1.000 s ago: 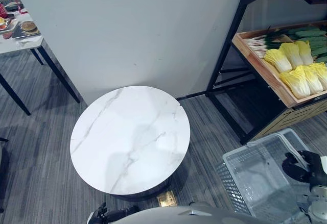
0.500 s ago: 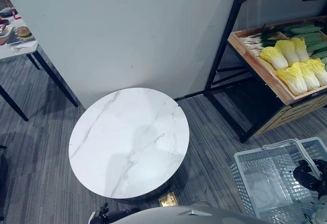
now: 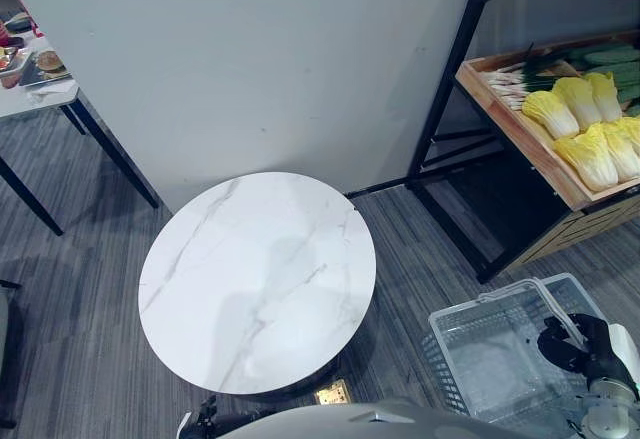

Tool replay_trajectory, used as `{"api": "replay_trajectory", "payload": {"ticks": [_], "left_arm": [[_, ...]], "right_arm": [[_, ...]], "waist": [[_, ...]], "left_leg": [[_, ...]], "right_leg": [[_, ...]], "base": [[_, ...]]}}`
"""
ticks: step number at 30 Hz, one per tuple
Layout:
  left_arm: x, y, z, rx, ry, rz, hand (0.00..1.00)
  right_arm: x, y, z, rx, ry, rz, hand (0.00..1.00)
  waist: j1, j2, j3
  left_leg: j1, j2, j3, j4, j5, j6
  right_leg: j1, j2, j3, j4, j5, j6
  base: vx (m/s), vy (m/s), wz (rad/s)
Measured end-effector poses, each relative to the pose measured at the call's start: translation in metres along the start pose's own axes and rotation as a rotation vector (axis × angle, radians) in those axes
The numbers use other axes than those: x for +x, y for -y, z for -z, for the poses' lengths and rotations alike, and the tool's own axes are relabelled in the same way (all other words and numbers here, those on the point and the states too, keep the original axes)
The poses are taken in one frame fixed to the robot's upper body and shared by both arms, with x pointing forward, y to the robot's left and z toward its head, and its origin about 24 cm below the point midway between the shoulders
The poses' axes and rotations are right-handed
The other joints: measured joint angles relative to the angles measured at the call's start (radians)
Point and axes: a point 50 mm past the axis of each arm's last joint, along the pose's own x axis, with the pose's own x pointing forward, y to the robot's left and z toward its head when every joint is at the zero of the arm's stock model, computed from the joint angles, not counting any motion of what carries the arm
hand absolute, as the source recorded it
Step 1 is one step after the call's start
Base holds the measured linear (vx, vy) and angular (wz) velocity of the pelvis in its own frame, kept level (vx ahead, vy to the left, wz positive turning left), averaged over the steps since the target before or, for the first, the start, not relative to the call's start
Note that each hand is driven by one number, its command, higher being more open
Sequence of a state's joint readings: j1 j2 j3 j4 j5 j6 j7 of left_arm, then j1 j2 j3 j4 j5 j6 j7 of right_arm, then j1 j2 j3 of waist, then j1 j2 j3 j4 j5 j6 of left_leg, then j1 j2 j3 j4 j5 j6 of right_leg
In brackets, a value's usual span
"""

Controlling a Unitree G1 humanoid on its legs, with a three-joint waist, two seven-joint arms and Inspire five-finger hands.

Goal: Pick vegetable in the basket

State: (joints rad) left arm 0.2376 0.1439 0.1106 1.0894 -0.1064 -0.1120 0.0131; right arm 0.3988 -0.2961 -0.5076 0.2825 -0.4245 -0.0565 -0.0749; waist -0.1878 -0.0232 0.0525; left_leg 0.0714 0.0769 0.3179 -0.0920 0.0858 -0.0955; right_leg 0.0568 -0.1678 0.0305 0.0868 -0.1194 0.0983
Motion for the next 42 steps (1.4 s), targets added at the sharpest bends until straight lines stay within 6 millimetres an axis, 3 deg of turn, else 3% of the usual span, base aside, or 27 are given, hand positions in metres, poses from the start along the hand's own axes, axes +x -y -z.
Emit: {"api": "replay_trajectory", "payload": {"ticks": [7, 10, 12, 14, 15, 17, 21, 23, 26, 28, 29, 31, 33, 34, 36, 37, 38, 39, 40, 41, 42], "left_arm": [[0.0, 0.001, -0.002, 0.013, 0.007, 0.004, 1.0], [0.001, -0.001, -0.007, 0.014, 0.029, -0.004, 1.0], [0.001, -0.004, -0.015, -0.006, 0.069, -0.015, 1.0], [0.003, -0.004, -0.022, -0.026, 0.095, -0.023, 1.0], [0.003, -0.003, -0.024, -0.028, 0.103, -0.02, 1.0], [0.005, 0.003, -0.033, -0.034, 0.124, -0.012, 1.0], [0.007, -0.004, -0.061, -0.038, 0.211, -0.031, 1.0], [0.008, -0.009, -0.072, -0.049, 0.243, -0.052, 1.0], [0.009, -0.008, -0.08, -0.049, 0.264, -0.051, 1.0], [0.008, -0.008, -0.08, -0.048, 0.264, -0.051, 1.0], [0.008, -0.006, -0.077, -0.044, 0.255, -0.044, 1.0], [0.008, -0.006, -0.074, -0.046, 0.246, -0.041, 1.0], [0.005, -0.01, -0.064, -0.063, 0.231, -0.056, 1.0], [0.004, -0.016, -0.062, -0.103, 0.235, -0.074, 1.0], [0.004, -0.014, -0.06, -0.148, 0.228, -0.075, 1.0], [0.004, -0.014, -0.06, -0.161, 0.227, -0.079, 1.0], [0.004, -0.014, -0.06, -0.172, 0.231, -0.082, 1.0], [0.004, -0.011, -0.061, -0.177, 0.235, -0.076, 1.0], [0.004, -0.006, -0.061, -0.185, 0.236, -0.064, 1.0], [0.004, -0.01, -0.062, -0.203, 0.238, -0.083, 1.0], [0.004, -0.011, -0.061, -0.21, 0.236, -0.091, 1.0]], "right_arm": [[-0.002, -0.013, -0.003, 0.084, -0.006, -0.025, 0.0], [0.002, -0.015, -0.011, 0.118, 0.014, -0.02, 0.0], [0.003, -0.018, -0.013, 0.154, 0.015, -0.021, 0.0], [0.002, -0.018, -0.013, 0.164, 0.013, -0.018, 0.0], [0.002, -0.017, -0.013, 0.166, 0.012, -0.016, 0.0], [0.001, -0.021, -0.011, 0.173, 0.005, -0.023, 0.0], [-0.01, -0.042, -0.02, 0.257, 0.006, -0.048, 0.0], [-0.014, -0.05, -0.036, 0.286, 0.061, -0.067, 0.0], [-0.015, -0.046, -0.043, 0.293, 0.095, -0.05, 0.0], [-0.013, -0.042, -0.042, 0.278, 0.093, -0.045, 0.0], [-0.009, -0.037, -0.039, 0.254, 0.085, -0.032, 0.0], [-0.004, -0.031, -0.041, 0.228, 0.096, -0.028, 0.0], [0.007, -0.03, -0.057, 0.209, 0.149, -0.039, 0.0], [0.011, -0.034, -0.062, 0.195, 0.167, -0.061, 0.0], [0.02, -0.037, -0.077, 0.181, 0.205, -0.083, 0.0], [0.023, -0.041, -0.089, 0.173, 0.245, -0.101, 0.0], [0.023, -0.043, -0.095, 0.162, 0.268, -0.112, 0.0], [0.025, -0.041, -0.099, 0.159, 0.283, -0.105, 0.0], [0.028, -0.036, -0.107, 0.153, 0.317, -0.09, 0.0], [0.03, -0.036, -0.112, 0.157, 0.333, -0.095, 0.0], [0.03, -0.035, -0.112, 0.157, 0.336, -0.097, 0.0]], "waist": [[0.027, -0.004, 0.02], [0.039, -0.021, 0.058], [0.048, -0.041, 0.095], [0.046, -0.031, 0.106], [0.044, -0.024, 0.112], [0.044, 0.009, 0.134], [0.044, -0.025, 0.217], [0.05, -0.045, 0.274], [0.068, -0.035, 0.295], [0.077, -0.034, 0.294], [0.071, -0.013, 0.285], [0.079, 0.0, 0.27], [0.093, 0.001, 0.247], [0.11, -0.012, 0.225], [0.132, 0.01, 0.213], [0.143, 0.005, 0.209], [0.163, -0.023, 0.192], [0.162, -0.028, 0.175], [0.155, -0.023, 0.159], [0.154, -0.043, 0.15], [0.158, -0.046, 0.148]], "left_leg": [[0.024, 0.002, 0.031, 0.006, -0.023, -0.006], [0.041, 0.002, 0.063, 0.027, -0.05, -0.009], [0.027, 0.013, 0.078, 0.13, -0.109, -0.006], [-0.058, 0.063, 0.087, 0.35, -0.229, -0.006], [-0.08, 0.081, 0.087, 0.408, -0.26, -0.007], [-0.134, 0.156, 0.091, 0.576, -0.366, -0.007], [-0.133, 0.191, 0.15, 0.637, -0.404, 0.01], [-0.142, 0.247, 0.224, 0.692, -0.439, 0.01], [-0.148, 0.292, 0.295, 0.737, -0.459, 0.041], [-0.132, 0.301, 0.372, 0.744, -0.453, 0.084], [-0.131, 0.313, 0.405, 0.732, -0.442, 0.095], [-0.133, 0.322, 0.445, 0.711, -0.427, 0.099], [-0.14, 0.344, 0.509, 0.691, -0.409, 0.125], [-0.158, 0.366, 0.531, 0.709, -0.405, 0.126], [-0.176, 0.417, 0.536, 0.727, -0.352, 0.105], [-0.168, 0.459, 0.545, 0.76, -0.304, 0.13], [-0.194, 0.456, 0.557, 0.774, -0.319, 0.082], [-0.209, 0.414, 0.559, 0.716, -0.324, 0.07], [-0.185, 0.378, 0.587, 0.629, -0.293, 0.091], [-0.178, 0.37, 0.615, 0.617, -0.275, 0.102], [-0.171, 0.371, 0.622, 0.612, -0.273, 0.099]], "right_leg": [[0.0, 0.001, 0.031, 0.02, -0.009, 0.01], [-0.008, -0.002, 0.061, 0.052, -0.027, 0.006], [-0.006, -0.007, 0.086, 0.08, -0.049, 0.007], [-0.023, 0.0, 0.098, 0.114, -0.07, 0.018], [-0.024, 0.009, 0.102, 0.124, -0.073, 0.019], [-0.02, 0.049, 0.129, 0.145, -0.074, 0.02], [-0.088, 0.071, 0.206, 0.248, -0.059, 0.041], [-0.142, 0.097, 0.236, 0.286, -0.025, 0.051], [-0.199, 0.079, 0.089, 0.295, 0.029, 0.038], [-0.25, -0.017, -0.175, 0.479, -0.043, -0.076], [-0.249, -0.068, -0.288, 0.601, -0.081, -0.133], [-0.239, -0.103, -0.339, 0.652, -0.096, -0.151], [-0.19, -0.161, -0.387, 0.659, -0.09, -0.15], [-0.158, -0.181, -0.406, 0.6, -0.049, -0.112], [-0.164, -0.122, -0.465, 0.534, -0.044, -0.118], [-0.135, -0.096, -0.496, 0.466, -0.044, -0.118], [-0.12, -0.086, -0.52, 0.407, -0.052, -0.106], [-0.128, -0.097, -0.523, 0.392, -0.058, -0.087], [-0.133, -0.095, -0.531, 0.361, -0.065, -0.034], [-0.121, -0.087, -0.551, 0.317, -0.073, -0.015], [-0.117, -0.082, -0.553, 0.305, -0.071, -0.013]], "base": [[0.04, 0.006, -0.12], [0.01, 0.017, -0.31], [0.0, -0.005, -0.28], [0.01, -0.002, -0.2], [0.06, 0.054, -0.25], [0.1, 0.127, -0.34], [-0.03, 0.137, -0.33], [-0.2, 0.103, -0.75], [-0.31, 0.091, -0.87], [-0.25, 0.03, -0.78], [-0.15, 0.02, -0.63], [-0.08, -0.003, -0.66], [-0.07, -0.116, -1.1], [-0.05, -0.193, -1.17], [-0.05, -0.216, -1.07], [-0.04, -0.278, -1.13], [-0.02, -0.24, -0.86], [0.02, -0.107, -0.63], [0.1, -0.116, -0.35], [0.11, -0.103, -0.31], [0.1, -0.144, -0.23]]}}
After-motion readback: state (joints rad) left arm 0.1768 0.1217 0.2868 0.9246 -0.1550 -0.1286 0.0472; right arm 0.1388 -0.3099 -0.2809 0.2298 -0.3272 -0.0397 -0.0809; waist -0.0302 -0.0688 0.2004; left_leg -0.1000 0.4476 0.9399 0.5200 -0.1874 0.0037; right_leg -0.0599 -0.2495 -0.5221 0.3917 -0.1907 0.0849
